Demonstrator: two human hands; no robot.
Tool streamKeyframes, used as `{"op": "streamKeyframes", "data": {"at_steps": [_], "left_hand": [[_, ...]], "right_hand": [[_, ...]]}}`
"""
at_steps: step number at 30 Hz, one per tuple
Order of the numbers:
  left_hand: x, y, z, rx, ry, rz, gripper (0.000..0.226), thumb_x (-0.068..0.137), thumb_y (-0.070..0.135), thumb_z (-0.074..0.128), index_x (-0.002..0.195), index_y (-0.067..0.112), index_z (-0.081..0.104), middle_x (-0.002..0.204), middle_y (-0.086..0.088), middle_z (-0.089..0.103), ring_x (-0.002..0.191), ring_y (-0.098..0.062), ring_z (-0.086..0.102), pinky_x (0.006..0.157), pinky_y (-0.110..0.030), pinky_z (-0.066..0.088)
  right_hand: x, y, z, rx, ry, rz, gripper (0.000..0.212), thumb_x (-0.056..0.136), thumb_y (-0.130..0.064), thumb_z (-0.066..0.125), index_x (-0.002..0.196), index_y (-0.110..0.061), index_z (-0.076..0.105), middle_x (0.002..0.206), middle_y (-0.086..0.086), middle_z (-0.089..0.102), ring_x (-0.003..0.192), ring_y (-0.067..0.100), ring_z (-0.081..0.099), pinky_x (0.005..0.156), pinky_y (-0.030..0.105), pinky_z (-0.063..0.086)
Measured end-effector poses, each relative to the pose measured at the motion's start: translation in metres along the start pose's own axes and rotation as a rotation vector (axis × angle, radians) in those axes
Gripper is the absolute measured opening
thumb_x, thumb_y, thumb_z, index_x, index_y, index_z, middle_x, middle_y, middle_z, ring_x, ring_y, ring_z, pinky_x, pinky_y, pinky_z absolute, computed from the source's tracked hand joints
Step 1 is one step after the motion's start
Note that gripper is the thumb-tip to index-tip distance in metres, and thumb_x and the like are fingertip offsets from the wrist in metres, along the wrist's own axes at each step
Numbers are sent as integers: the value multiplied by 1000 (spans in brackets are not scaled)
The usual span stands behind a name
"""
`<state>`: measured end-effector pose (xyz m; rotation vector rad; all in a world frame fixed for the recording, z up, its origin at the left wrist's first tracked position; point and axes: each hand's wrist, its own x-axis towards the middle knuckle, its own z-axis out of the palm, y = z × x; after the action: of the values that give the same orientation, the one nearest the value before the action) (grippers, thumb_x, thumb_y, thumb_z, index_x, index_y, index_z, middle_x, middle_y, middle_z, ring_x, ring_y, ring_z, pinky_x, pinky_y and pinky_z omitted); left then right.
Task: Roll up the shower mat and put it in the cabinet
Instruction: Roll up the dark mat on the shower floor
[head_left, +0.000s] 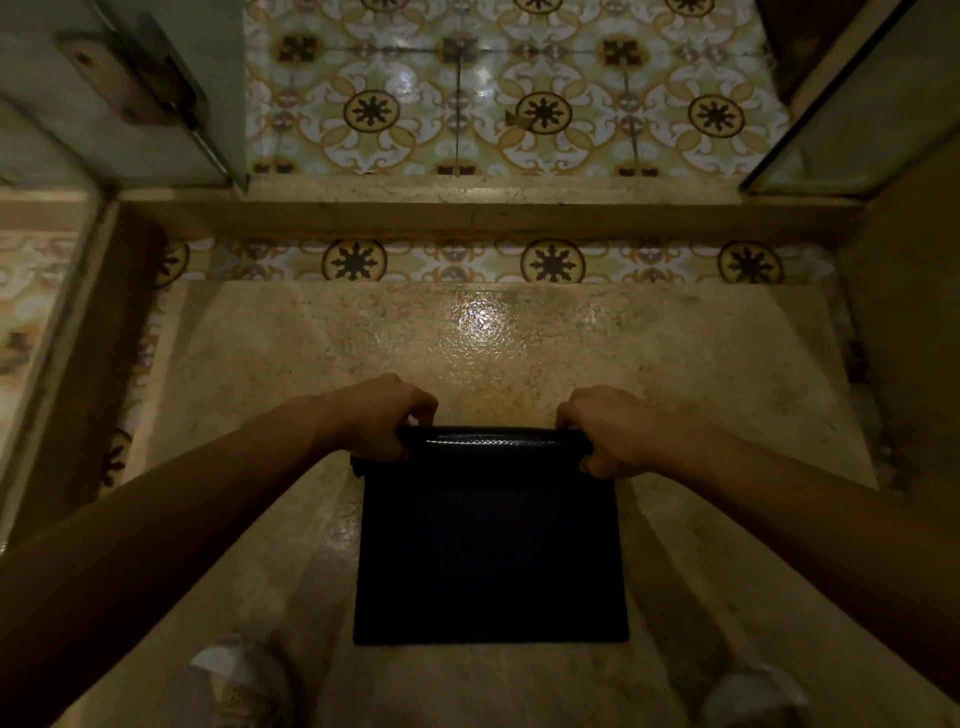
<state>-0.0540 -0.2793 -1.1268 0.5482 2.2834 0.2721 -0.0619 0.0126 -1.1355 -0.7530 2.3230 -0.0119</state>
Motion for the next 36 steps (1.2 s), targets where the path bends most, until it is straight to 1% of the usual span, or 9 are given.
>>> {"op": "streamKeyframes", "data": {"at_steps": [7, 11, 14, 19, 24, 26, 28, 32, 36], "left_hand": [[-3, 9, 15, 110, 107, -50, 34, 72, 30, 74, 101, 26, 58, 98, -1, 67, 86, -23, 64, 73, -36, 57], [-9, 11, 13, 96, 49, -8, 30, 73, 25, 72, 101, 21, 61, 96, -3, 68, 83, -21, 64, 69, -34, 56], [-12, 8, 6, 65, -21, 3, 29, 77, 21, 70, 105, 20, 61, 97, -4, 68, 74, -12, 62, 59, -23, 51], [-9, 17, 8, 142, -23, -13, 46, 79, 22, 71, 122, 22, 55, 113, -2, 69, 98, -21, 64, 78, -30, 54], [-9, 17, 12, 227, 27, -26, 35, 74, 30, 74, 104, 24, 58, 101, -3, 67, 90, -23, 63, 68, -30, 50], [-9, 19, 14, 242, 6, -34, 39, 69, 33, 79, 102, 23, 59, 101, -2, 66, 91, -22, 61, 65, -28, 45], [-9, 21, 13, 222, -26, -31, 44, 65, 34, 83, 101, 23, 60, 101, 0, 66, 92, -20, 60, 64, -26, 40], [-12, 17, 2, 88, -122, -37, 38, 70, 25, 82, 103, 24, 63, 108, 5, 69, 94, -14, 63, 60, -18, 39], [-13, 18, -1, 13, -148, -57, 41, 69, 20, 84, 104, 25, 64, 110, 8, 70, 86, -7, 62, 60, -13, 39]], "right_hand": [[-7, -7, 13, -5, 67, 6, 42, 67, -22, 73, 101, -16, 50, 101, 7, 56, 86, 25, 56, 63, 29, 42], [-13, -11, 16, -48, 84, -38, 41, 69, -19, 74, 103, -12, 52, 102, 8, 56, 85, 25, 57, 61, 27, 34], [-14, -13, 14, -53, 37, -31, 40, 70, -20, 73, 103, -11, 52, 103, 9, 56, 85, 24, 56, 61, 26, 35], [-16, -19, 10, -58, 31, 16, 41, 71, -18, 72, 105, -12, 49, 99, 10, 56, 64, 16, 38, 48, 23, 27], [-18, -23, 16, -129, 82, 33, 46, 67, -20, 74, 105, -11, 49, 91, 7, 57, 56, 12, 30, 42, 24, 17], [-18, -26, 16, -140, 65, 31, 44, 68, -18, 72, 105, -10, 50, 93, 8, 58, 60, 16, 43, 42, 25, 20], [-19, -29, 13, -158, 11, 18, 40, 71, -17, 71, 105, -10, 53, 99, 10, 58, 78, 24, 59, 49, 25, 29], [-17, -32, 3, -204, -136, 11, 34, 72, -22, 71, 102, -9, 61, 103, 13, 62, 90, 28, 63, 60, 27, 42], [-18, -30, 3, -151, -180, -10, 28, 73, -20, 68, 98, -10, 59, 103, 14, 60, 90, 29, 63, 60, 27, 42]]}}
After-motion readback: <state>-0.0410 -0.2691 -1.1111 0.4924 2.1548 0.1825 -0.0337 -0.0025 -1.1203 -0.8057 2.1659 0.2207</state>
